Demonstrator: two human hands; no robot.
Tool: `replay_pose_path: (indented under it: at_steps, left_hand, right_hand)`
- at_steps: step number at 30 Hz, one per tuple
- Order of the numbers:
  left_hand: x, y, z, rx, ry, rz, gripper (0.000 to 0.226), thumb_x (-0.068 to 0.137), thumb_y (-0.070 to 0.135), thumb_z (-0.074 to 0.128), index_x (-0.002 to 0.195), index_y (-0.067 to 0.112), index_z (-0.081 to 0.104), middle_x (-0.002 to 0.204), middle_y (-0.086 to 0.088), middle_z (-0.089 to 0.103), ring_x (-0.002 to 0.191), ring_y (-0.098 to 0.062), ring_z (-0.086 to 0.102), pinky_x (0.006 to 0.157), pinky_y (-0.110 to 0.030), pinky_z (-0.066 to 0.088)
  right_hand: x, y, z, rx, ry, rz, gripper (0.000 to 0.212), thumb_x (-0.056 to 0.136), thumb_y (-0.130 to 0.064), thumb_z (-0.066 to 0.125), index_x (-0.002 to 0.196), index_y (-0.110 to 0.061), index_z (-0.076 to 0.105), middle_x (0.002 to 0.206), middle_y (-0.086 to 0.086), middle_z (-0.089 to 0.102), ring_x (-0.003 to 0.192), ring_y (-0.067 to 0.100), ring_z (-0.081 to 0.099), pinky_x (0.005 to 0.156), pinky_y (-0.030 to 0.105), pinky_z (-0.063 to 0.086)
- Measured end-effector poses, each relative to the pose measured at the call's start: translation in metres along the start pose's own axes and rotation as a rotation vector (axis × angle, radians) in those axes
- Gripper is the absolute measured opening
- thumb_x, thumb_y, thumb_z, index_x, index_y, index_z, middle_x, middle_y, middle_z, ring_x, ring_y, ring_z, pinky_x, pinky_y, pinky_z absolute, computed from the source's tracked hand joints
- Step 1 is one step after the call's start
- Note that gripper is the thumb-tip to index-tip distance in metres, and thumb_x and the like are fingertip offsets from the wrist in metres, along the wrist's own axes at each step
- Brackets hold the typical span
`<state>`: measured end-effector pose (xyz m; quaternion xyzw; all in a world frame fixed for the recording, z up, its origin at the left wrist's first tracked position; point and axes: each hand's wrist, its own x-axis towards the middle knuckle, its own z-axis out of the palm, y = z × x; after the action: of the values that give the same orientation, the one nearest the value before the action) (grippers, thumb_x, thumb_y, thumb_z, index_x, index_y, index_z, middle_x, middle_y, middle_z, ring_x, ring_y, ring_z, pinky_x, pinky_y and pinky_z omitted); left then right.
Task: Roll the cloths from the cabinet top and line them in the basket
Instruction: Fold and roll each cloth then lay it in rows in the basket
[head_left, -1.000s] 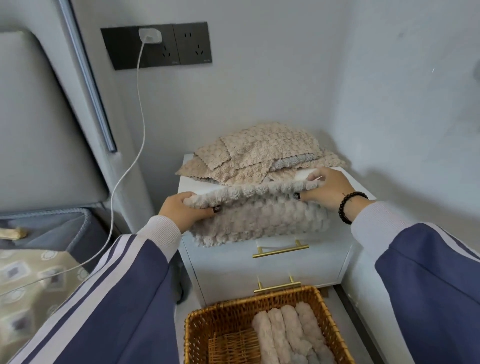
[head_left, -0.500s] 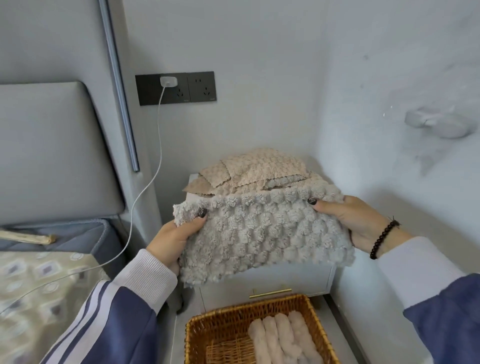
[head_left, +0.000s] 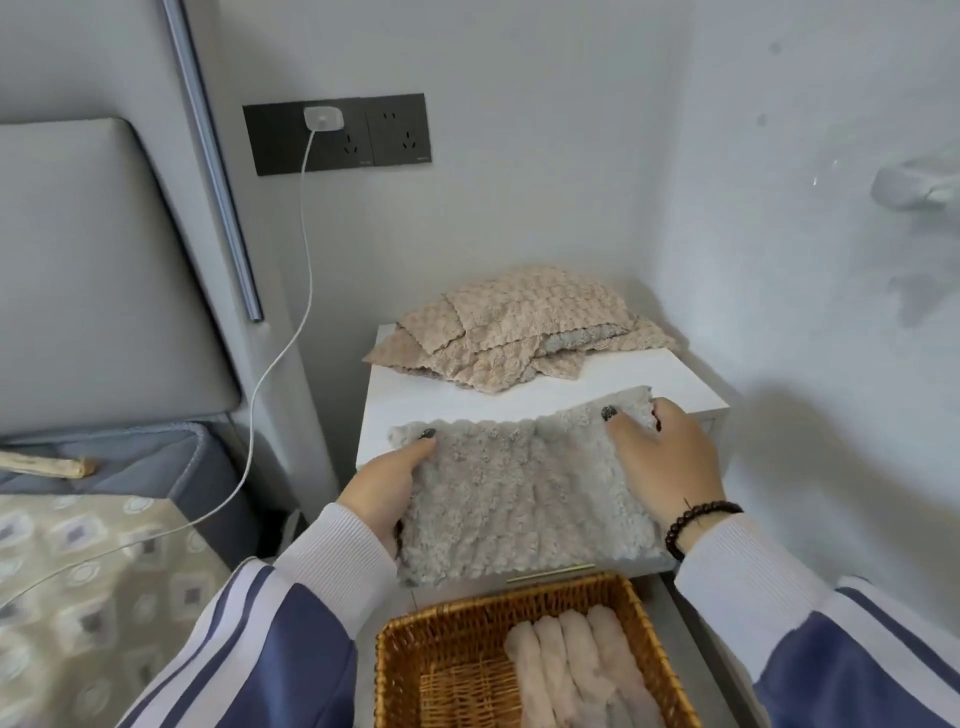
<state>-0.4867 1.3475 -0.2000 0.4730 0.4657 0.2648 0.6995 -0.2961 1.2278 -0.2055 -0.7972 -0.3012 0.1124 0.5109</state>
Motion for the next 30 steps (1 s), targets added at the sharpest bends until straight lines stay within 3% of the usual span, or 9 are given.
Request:
replay_pose_path:
  at_steps: [3,6,12,16,20,22,25,27,30]
  left_hand:
    - [0.008,-0.003,0.017,-0.079,-0.074,-0.046,0.031,0.097,0.033,0.052,0.11,0.009,0.066,0.098,-0.008,0.074,0.093,-0.025,0.068,0.085,-0.037,0.053]
    - [0.017,-0.007,0.028,-0.099,-0.121,-0.05,0.033,0.098,0.033,0.049,0.109,0.009,0.069,0.099,-0.01,0.075,0.094,-0.027,0.07,0.09,-0.039,0.052]
    - [0.028,-0.009,0.043,-0.114,-0.181,-0.045,0.051,0.101,0.041,0.038,0.115,0.001,0.067,0.107,-0.019,0.071,0.103,-0.032,0.068,0.093,-0.043,0.051]
    - [0.024,-0.006,0.046,-0.209,-0.296,-0.039,0.065,0.099,0.052,0.029,0.109,0.0,0.068,0.105,-0.02,0.071,0.093,-0.028,0.071,0.077,-0.034,0.059]
    - [0.023,-0.009,0.041,-0.294,-0.365,-0.022,0.072,0.082,0.059,0.047,0.116,-0.001,0.064,0.116,-0.024,0.066,0.108,-0.036,0.064,0.094,-0.043,0.051]
    - [0.02,-0.009,0.039,-0.266,-0.388,0.002,0.071,0.076,0.055,0.059,0.115,-0.004,0.063,0.111,-0.025,0.066,0.098,-0.037,0.065,0.091,-0.044,0.052]
    - [0.018,-0.009,0.037,-0.174,-0.303,0.101,0.049,0.08,0.032,0.066,0.111,-0.006,0.06,0.082,-0.019,0.069,0.067,-0.027,0.067,0.064,-0.034,0.057]
    - [0.017,-0.008,0.036,-0.117,-0.189,0.128,0.035,0.086,0.018,0.063,0.112,-0.007,0.061,0.086,-0.02,0.071,0.074,-0.031,0.07,0.067,-0.035,0.058]
    - [0.014,-0.007,0.034,-0.151,-0.124,0.079,0.028,0.092,0.019,0.058,0.113,0.002,0.065,0.099,-0.017,0.073,0.089,-0.032,0.071,0.076,-0.038,0.057]
  right_hand:
    - [-0.001,-0.007,0.014,0.017,-0.067,-0.034,0.012,0.095,-0.027,0.051,0.098,-0.015,0.048,0.073,-0.002,0.047,0.057,0.009,0.045,0.044,0.019,0.035]
    - [-0.008,-0.017,0.03,0.047,-0.17,-0.103,0.003,0.092,-0.018,0.053,0.094,-0.019,0.052,0.074,-0.005,0.053,0.056,0.008,0.045,0.041,0.011,0.035]
    - [-0.024,-0.019,0.057,0.065,-0.274,-0.161,0.023,0.088,-0.016,0.06,0.091,-0.036,0.048,0.083,-0.012,0.058,0.068,0.002,0.055,0.057,0.008,0.042]
    - [-0.021,-0.024,0.057,0.185,-0.226,-0.165,0.022,0.083,-0.017,0.065,0.093,-0.033,0.054,0.078,-0.013,0.06,0.068,-0.004,0.055,0.059,0.008,0.043]
    - [-0.027,-0.025,0.059,0.324,-0.356,-0.131,0.033,0.073,-0.028,0.065,0.105,-0.032,0.06,0.084,-0.011,0.061,0.065,0.003,0.055,0.065,0.023,0.048]
    - [-0.028,-0.023,0.056,0.393,-0.437,-0.101,0.038,0.072,-0.023,0.058,0.109,-0.032,0.06,0.089,-0.01,0.064,0.071,0.01,0.06,0.068,0.032,0.053]
    - [-0.026,-0.023,0.048,0.482,-0.494,-0.063,0.039,0.085,0.004,0.049,0.105,-0.028,0.059,0.092,-0.004,0.071,0.07,0.015,0.067,0.063,0.028,0.054]
    - [-0.025,-0.025,0.043,0.466,-0.431,-0.072,0.041,0.085,0.01,0.047,0.103,-0.026,0.059,0.09,-0.003,0.073,0.071,0.015,0.07,0.06,0.024,0.054]
    - [-0.02,-0.022,0.037,0.284,-0.146,-0.169,0.035,0.082,-0.002,0.06,0.104,-0.029,0.056,0.098,-0.012,0.065,0.078,0.004,0.063,0.065,0.017,0.051]
